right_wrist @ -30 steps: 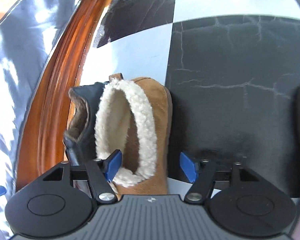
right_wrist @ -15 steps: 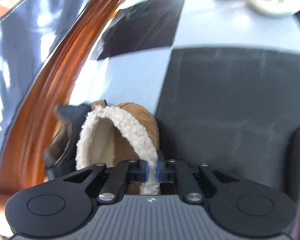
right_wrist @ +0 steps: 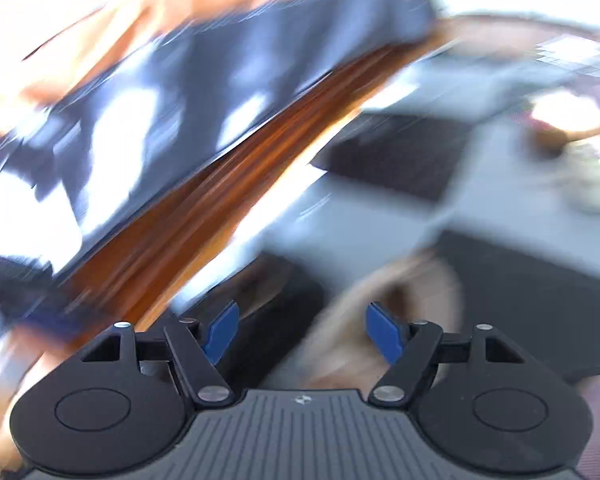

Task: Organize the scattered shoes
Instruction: 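Open the right tool and move it back over the brown slipper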

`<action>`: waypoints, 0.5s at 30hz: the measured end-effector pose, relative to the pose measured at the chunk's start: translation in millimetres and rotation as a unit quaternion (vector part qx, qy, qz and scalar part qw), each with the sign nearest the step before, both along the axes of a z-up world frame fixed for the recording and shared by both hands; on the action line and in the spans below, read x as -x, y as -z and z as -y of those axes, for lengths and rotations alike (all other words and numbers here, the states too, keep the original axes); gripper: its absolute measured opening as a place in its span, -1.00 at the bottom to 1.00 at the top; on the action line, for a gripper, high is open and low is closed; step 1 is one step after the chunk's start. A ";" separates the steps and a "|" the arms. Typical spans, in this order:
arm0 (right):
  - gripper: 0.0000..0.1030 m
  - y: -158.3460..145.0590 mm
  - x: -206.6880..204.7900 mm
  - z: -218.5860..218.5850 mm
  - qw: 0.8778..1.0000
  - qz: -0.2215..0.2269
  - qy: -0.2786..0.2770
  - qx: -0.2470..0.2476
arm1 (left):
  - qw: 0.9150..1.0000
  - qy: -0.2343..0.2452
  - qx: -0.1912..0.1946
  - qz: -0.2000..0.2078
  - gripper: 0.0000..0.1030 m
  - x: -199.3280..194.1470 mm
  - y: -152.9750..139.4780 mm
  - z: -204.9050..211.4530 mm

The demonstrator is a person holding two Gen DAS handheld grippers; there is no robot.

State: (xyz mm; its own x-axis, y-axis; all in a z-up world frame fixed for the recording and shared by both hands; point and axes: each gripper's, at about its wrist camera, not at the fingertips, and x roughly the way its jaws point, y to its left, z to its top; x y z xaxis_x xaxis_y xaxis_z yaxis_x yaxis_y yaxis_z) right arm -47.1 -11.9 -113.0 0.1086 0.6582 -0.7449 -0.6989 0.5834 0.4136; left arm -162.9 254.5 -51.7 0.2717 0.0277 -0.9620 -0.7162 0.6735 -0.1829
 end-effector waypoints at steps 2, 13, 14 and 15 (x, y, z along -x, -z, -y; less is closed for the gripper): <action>0.07 24.1 15.2 -27.1 0.997 -0.066 -0.044 0.022 | 1.000 0.007 -0.030 -0.002 0.59 7.8 -8.0 -1.0; 0.18 77.7 28.6 -99.7 0.995 -0.072 -0.059 0.045 | 0.995 0.060 -0.077 -0.037 0.57 14.6 -10.8 11.8; 0.09 71.3 26.3 -96.0 0.995 -0.075 -0.053 0.046 | 0.994 0.067 -0.077 -0.033 0.59 12.7 -12.2 14.0; 0.11 60.7 25.8 -85.6 0.996 -0.073 -0.040 0.033 | 0.994 0.073 -0.077 -0.029 0.59 10.9 -13.6 16.1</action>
